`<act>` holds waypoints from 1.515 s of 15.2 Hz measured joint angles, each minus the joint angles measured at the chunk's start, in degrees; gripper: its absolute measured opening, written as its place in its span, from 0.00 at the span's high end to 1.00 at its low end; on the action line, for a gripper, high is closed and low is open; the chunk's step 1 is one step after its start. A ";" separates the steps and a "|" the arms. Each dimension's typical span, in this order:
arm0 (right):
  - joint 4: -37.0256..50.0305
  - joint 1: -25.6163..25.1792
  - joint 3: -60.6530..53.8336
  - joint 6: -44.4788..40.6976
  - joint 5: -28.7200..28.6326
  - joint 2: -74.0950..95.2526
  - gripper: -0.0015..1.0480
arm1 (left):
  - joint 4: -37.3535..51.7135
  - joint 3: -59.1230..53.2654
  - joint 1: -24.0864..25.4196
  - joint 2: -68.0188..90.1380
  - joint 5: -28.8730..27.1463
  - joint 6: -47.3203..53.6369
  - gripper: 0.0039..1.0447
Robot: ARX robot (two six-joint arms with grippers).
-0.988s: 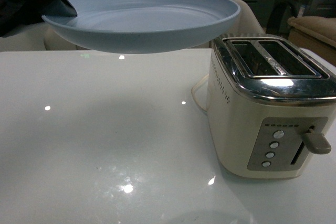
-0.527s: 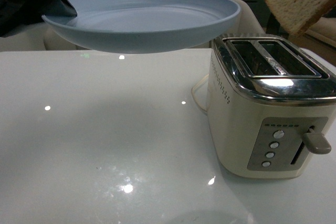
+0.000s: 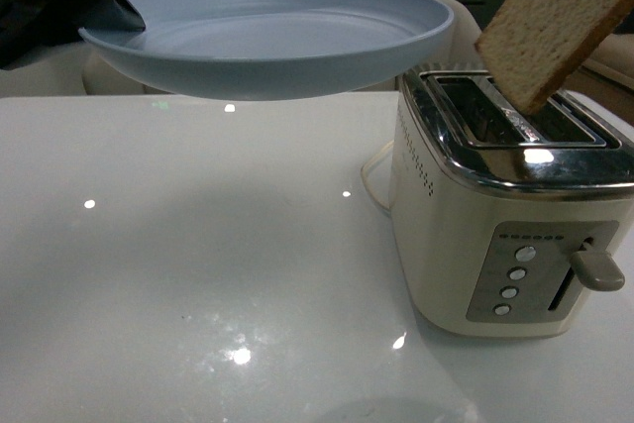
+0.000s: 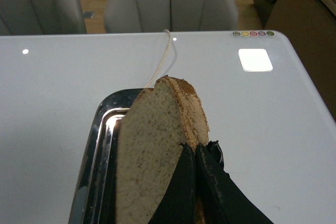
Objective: Left arm holds plate, right arm toasts bread
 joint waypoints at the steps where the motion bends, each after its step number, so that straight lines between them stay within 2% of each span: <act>1: 0.42 0.02 0.00 0.44 -0.13 0.72 0.98 | 0.00 0.00 0.00 0.00 0.00 0.00 0.97; 10: 2.43 2.67 -0.98 0.61 1.55 5.97 0.98 | 0.00 0.00 0.00 0.00 0.00 0.00 0.97; 15: -3.54 4.50 0.72 2.01 1.84 9.20 0.98 | 0.00 0.00 0.00 0.00 0.00 0.00 0.97; 19: -7.21 4.46 3.61 5.68 -0.09 11.04 0.98 | 0.00 0.00 0.00 0.00 0.00 0.00 0.97; 20: -7.85 4.44 3.76 6.45 -0.42 11.78 0.95 | 0.00 0.00 0.00 0.00 0.00 0.00 0.97; 23: -8.87 4.42 3.91 6.91 -0.46 13.03 0.60 | 0.00 0.00 0.00 0.00 0.00 0.00 0.97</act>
